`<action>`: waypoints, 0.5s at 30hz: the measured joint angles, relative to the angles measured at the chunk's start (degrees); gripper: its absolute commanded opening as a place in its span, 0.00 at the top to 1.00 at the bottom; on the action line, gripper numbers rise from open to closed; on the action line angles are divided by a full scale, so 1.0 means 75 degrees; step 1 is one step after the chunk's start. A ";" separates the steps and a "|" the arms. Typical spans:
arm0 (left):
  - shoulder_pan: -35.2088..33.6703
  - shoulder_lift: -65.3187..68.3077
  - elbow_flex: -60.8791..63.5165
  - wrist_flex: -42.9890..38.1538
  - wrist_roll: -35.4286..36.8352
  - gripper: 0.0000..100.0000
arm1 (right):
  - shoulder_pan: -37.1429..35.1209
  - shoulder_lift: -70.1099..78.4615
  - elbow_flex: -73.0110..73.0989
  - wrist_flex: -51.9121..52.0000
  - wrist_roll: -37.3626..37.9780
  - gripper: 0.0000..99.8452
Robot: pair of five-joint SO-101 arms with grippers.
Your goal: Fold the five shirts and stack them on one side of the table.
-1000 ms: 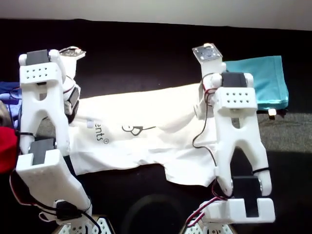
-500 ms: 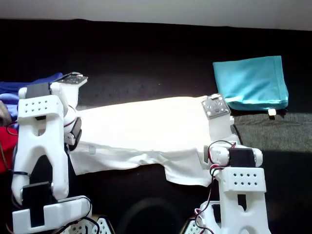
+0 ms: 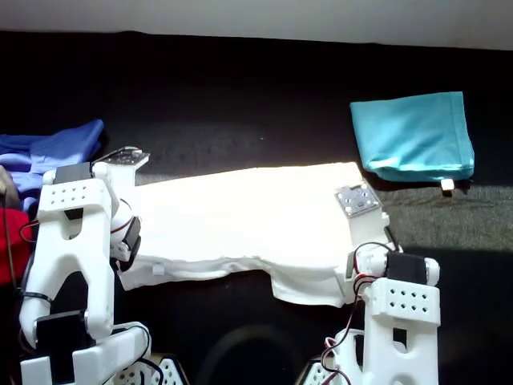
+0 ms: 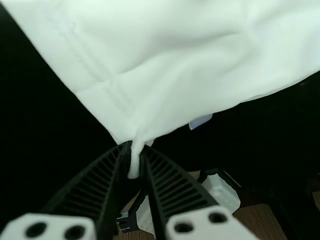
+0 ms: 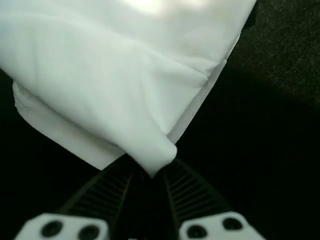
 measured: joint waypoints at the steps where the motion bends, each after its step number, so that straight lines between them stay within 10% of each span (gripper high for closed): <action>1: 0.0000 0.0000 -0.0070 0.0000 0.0000 0.99 | 0.0000 0.0000 0.0000 0.0000 0.0035 0.99; 15: 0.0000 0.0000 -0.0234 0.0000 0.0000 0.99 | -0.0481 -0.0012 -0.2204 0.2016 -0.0012 0.99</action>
